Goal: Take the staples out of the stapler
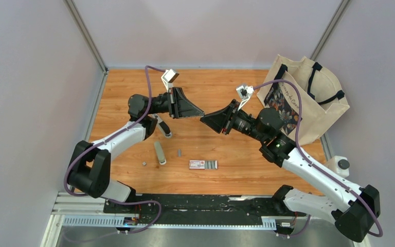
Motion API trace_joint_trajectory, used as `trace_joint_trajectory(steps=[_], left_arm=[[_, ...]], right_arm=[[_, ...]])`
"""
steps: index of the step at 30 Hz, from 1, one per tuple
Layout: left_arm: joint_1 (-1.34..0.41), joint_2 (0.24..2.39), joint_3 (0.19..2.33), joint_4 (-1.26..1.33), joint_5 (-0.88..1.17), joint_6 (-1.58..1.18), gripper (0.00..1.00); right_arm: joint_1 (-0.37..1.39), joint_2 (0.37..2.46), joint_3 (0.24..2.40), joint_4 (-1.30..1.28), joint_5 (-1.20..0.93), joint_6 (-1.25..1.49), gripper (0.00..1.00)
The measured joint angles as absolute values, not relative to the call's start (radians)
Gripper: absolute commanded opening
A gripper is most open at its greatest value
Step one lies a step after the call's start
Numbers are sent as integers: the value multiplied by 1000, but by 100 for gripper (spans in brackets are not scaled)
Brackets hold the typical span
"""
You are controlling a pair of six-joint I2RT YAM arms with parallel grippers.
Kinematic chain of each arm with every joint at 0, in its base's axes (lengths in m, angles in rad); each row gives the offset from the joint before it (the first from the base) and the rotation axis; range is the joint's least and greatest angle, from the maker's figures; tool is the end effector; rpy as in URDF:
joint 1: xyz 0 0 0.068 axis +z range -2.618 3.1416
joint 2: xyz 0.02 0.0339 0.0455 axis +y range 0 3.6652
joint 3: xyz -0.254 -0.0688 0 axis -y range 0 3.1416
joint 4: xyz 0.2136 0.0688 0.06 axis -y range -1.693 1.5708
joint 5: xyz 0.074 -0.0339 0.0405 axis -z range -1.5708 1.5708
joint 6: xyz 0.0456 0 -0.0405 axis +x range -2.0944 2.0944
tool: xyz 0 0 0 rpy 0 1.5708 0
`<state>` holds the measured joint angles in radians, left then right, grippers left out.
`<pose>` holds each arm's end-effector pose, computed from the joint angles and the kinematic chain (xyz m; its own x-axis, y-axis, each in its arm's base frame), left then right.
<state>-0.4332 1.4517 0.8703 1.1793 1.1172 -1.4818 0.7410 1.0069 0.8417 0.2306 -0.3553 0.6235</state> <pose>0.2360 -0.1543 0.3514 -0.8095 -0.1065 -0.5774 0.5852 -0.2277 -0.7783 0.1526 0.1611 0.3599 -0.4799 0.3029 -0.8234 -0.7499 0.3456 0.5642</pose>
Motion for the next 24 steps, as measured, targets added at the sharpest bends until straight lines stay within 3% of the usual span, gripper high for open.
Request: trace_joint_trajectory(steps=[4,7,8,12,13,20,24], left_arm=[[-432,1449,870,1179,1117,-1477,8],[-432,1448,870,1179,1117,-1467,18],[-432,1448,870,1179,1118,-1460,32],[-432,1445,870,1150,1119,-1433,57],[-432,1443,870,1132,1118,-1419,79],[-431,1371,876,832,1111,-1192,80],[-430,1333,981,418,1066,-882,80]], right_arm=[[736,1011,841,238,-362,633,19],[735,1011,840,238,-362,642,17],[734,1011,839,239,-362,644,16],[730,1010,837,241,-370,650,15],[729,1010,837,239,-370,650,15],[727,987,811,140,-368,641,10],[725,984,785,-1,-351,633,9]])
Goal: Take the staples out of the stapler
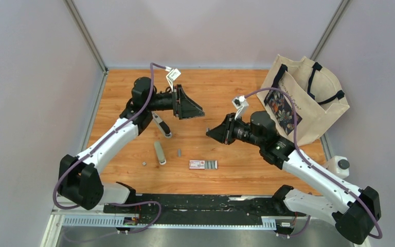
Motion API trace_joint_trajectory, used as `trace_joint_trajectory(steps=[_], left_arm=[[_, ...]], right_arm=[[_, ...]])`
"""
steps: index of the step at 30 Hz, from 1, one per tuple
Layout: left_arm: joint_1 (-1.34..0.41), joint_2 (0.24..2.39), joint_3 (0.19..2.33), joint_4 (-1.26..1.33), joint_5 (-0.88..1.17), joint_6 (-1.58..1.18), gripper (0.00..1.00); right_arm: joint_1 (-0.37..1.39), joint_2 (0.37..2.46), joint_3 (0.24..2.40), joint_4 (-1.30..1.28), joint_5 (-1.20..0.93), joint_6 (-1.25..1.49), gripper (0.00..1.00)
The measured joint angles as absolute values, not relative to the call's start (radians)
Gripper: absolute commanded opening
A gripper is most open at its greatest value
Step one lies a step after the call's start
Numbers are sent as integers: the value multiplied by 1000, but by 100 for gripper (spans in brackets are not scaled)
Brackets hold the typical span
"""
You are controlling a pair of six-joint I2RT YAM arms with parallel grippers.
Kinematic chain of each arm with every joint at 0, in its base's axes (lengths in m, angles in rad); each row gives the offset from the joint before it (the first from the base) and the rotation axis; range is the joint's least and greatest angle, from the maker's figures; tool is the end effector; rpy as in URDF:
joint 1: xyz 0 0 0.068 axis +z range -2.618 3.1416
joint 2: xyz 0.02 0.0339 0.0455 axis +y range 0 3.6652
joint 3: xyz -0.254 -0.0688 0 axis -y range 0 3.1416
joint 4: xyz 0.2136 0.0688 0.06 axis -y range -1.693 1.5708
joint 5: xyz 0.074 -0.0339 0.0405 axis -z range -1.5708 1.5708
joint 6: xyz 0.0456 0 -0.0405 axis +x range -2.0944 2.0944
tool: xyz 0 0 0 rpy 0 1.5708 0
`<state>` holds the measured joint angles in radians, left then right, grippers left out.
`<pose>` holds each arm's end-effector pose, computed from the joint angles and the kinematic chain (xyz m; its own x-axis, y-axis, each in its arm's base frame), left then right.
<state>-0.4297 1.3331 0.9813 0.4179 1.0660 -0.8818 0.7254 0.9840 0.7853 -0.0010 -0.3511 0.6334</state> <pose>0.2354 -0.1518 0.3494 -0.7302 -0.0760 -0.6790 0.6792 0.0270 -0.7334 0.1505 0.1544 0.3185 -0.6377 0.1774 -0.7496 -0.6176 0.4639 0.6351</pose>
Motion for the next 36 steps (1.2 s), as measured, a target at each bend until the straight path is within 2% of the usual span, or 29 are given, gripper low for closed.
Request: trace_joint_trajectory(steps=[2,4,7,11,21,28,36], left_arm=[[-430,1333,1065,185,1005,-682,80],[-430,1333,1119,5,930,-520,79],[-430,1333,1151,-225,814,-299,76],[-430,1337,1118,-398,711,-124,74],[-450,1329,1010,-509,626,41,74],[-457,1258,974,-515,611,71,77],[-457,1243,973,-538,601,86,77]], right_arm=[[726,993,781,-86,-332,631,3],[726,1016,780,-170,-305,632,0],[746,1065,768,-275,-239,648,0],[841,1128,736,-395,-123,709,0],[1050,1384,865,-571,133,821,0],[1079,1483,958,-611,233,850,1],[1079,1593,1003,-631,239,864,1]])
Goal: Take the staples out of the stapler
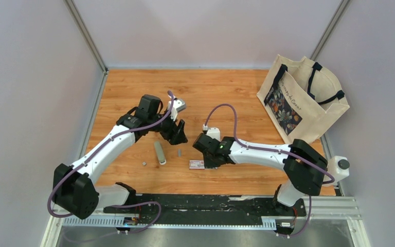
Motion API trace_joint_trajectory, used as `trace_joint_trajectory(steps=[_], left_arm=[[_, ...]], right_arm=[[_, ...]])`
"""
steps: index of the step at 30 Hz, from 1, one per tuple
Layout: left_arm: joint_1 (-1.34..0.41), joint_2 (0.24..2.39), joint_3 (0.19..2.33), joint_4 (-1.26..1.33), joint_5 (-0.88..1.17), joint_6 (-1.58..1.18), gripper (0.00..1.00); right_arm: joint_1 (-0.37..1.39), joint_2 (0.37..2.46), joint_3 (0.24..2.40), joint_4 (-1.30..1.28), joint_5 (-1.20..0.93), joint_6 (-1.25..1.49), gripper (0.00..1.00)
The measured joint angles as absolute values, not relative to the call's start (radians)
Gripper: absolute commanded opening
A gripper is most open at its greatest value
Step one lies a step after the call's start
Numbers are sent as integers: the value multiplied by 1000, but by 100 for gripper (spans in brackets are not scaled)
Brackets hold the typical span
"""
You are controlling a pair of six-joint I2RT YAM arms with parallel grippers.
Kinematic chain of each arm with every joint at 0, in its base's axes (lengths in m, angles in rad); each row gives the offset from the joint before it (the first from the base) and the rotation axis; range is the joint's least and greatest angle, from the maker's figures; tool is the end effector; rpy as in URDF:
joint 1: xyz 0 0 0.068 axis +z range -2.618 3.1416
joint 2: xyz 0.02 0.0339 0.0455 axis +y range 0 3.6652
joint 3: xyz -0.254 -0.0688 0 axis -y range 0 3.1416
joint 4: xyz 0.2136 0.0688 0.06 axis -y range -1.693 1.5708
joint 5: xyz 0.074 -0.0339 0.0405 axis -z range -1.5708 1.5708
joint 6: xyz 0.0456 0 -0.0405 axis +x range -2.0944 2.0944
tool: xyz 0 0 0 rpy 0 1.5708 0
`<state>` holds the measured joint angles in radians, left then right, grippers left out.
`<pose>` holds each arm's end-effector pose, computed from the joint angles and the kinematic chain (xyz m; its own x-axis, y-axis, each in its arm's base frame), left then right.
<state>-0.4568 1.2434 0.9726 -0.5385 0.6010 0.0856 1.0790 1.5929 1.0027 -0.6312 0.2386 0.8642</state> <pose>0.2015 -0.1278 0.2739 -0.5862 0.3667 -0.7225 0.7669 0.5387 -0.3488 0.1403 0.2391 0.1873 -0.9104 -0.1345 -0.3911 -0.1938 0.9741 0.1162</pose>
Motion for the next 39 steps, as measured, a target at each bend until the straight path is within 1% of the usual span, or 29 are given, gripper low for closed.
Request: trace_joint_trajectory(steps=[24,39], left_arm=[[-457,1240,973,-561,601,101,77],[-457,1240,973,-561,607,103,77]], right_arm=[[1086,1652,1004,-606,215,867,6],[1086,1661,1004,-600,220,866,6]])
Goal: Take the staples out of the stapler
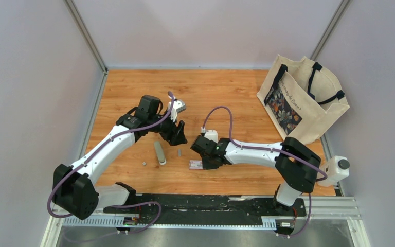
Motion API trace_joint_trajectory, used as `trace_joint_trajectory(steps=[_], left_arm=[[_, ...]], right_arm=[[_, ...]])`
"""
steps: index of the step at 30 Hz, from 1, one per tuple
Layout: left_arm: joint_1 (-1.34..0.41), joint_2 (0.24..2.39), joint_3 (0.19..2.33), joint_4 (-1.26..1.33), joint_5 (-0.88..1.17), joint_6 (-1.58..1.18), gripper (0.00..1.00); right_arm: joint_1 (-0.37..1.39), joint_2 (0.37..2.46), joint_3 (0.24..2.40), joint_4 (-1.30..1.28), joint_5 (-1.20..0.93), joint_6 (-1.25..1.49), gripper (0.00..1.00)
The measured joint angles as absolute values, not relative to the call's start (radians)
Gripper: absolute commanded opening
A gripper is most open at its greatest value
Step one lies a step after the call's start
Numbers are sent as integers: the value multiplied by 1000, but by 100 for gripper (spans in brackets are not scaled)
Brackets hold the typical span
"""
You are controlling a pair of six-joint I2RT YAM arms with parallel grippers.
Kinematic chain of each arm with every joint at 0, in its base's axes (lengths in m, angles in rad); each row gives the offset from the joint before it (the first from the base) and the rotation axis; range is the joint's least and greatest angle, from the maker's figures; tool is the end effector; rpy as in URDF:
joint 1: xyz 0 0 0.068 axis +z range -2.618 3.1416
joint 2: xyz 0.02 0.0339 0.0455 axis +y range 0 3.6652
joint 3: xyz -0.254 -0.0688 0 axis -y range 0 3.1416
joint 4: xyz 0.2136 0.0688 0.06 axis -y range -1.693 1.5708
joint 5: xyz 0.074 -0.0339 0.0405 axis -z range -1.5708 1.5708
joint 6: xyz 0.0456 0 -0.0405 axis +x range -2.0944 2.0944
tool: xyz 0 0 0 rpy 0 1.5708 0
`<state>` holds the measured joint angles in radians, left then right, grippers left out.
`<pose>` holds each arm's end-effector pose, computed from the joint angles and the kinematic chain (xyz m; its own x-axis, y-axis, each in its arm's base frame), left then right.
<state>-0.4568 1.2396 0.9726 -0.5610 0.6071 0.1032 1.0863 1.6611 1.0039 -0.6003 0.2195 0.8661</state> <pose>0.1991 -0.1268 0.2731 -0.5845 0.3816 -0.7160 0.7729 0.5304 -0.3483 0.1416 0.2477 0.1707 -0.9212 -0.1538 -0.3574 -0.2017 0.9743 0.1006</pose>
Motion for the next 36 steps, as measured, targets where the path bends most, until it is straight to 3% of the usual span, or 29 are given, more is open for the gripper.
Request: trace_joint_trajectory(steps=[36], left_arm=[[-457,1240,973,-562,639,104,77]], right_arm=[[1086,1666,1003,-578,285,835,8]])
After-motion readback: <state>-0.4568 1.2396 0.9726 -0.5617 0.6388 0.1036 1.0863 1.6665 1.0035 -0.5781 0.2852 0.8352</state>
